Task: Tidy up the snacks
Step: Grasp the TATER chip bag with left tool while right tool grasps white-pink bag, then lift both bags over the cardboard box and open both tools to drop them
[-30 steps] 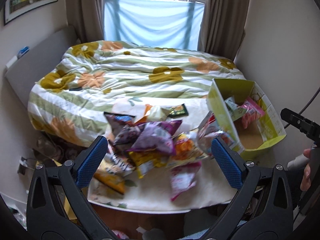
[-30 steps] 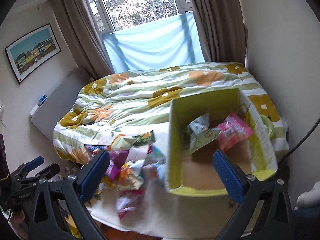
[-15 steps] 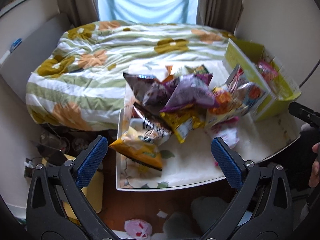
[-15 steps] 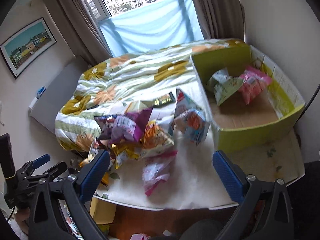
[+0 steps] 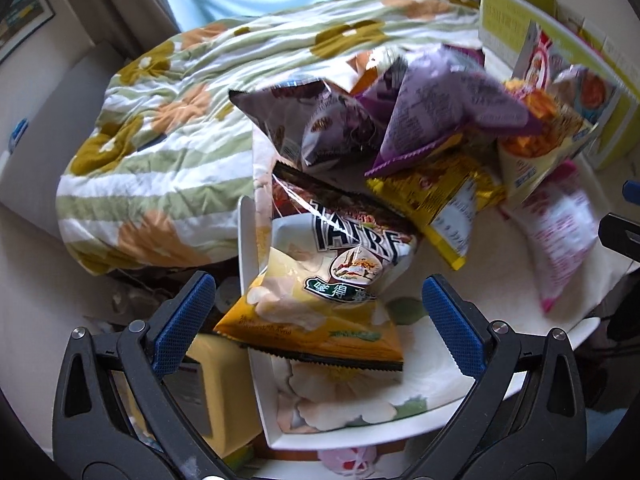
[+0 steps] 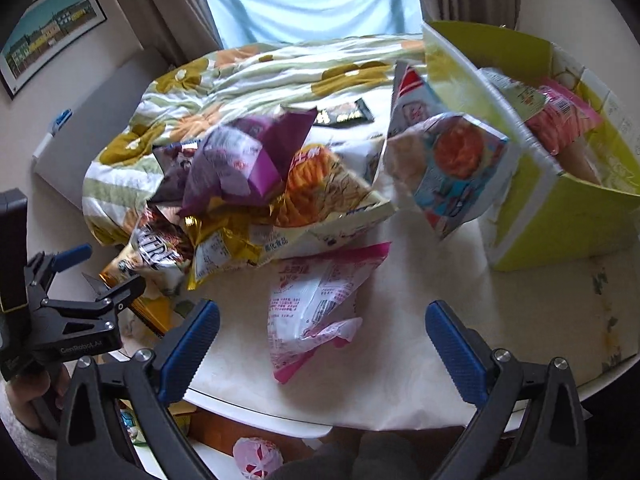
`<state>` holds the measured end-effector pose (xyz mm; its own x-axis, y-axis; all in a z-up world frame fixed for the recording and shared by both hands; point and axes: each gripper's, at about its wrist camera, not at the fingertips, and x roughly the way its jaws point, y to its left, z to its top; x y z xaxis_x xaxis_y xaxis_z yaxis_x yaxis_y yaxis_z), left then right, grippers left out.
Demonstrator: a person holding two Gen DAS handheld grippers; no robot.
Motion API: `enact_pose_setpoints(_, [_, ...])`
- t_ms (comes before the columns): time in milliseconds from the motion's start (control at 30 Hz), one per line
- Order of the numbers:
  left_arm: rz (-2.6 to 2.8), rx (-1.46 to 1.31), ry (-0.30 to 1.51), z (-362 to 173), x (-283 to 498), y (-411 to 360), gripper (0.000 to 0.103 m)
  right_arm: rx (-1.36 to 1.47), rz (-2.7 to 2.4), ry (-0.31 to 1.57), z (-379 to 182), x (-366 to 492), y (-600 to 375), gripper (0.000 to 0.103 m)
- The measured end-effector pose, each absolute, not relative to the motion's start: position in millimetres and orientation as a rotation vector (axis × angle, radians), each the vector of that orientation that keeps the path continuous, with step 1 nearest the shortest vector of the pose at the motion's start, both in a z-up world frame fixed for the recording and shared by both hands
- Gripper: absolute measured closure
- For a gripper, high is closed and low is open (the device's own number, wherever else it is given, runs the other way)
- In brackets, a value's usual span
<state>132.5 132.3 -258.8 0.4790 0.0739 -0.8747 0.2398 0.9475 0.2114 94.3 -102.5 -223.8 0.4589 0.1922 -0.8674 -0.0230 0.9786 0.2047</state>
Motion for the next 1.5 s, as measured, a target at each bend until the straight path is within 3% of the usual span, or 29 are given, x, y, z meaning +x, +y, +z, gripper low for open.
enact_pose_setpoints(233, [-0.114, 0.389, 1.094, -280.8, 144.6, 130.8, 0.001, 0.142, 0.131, 1.118, -243.7, 105.4, -94.9, 0.001])
enact_pose_setpoints(400, [-0.133, 0.416, 1.118, -293.5, 150.0, 124.4, 0.021, 0.094, 0.133, 1.141, -253.8, 112.0, -85.4, 0.01])
enact_pose_setpoints(600, [-0.149, 0.43, 1.112, -293.6, 150.2, 122.3, 0.029, 0.088, 0.124, 1.158, -260.2, 118.1, -88.6, 0.016])
enact_pose_setpoints(800, [-0.139, 0.378, 1.132, -290.1, 150.6, 131.2, 0.032, 0.084, 0.136, 1.172, -265.7, 124.8, -84.4, 0.021])
enact_pose_setpoints(1200, [-0.069, 0.245, 1.162, -284.1, 136.0, 146.7, 0.033, 0.07, 0.159, 1.201, -276.3, 122.8, -79.2, 0.04])
enact_pose_setpoints(1333, [-0.058, 0.23, 1.149, -278.3, 131.4, 147.8, 0.034, 0.067, 0.155, 1.193, -272.4, 119.6, -78.7, 0.053])
enact_pose_setpoints(1500, [-0.041, 0.194, 1.132, -268.3, 124.1, 149.3, 0.034, 0.073, 0.129, 1.19, -266.4, 109.4, -89.9, 0.056])
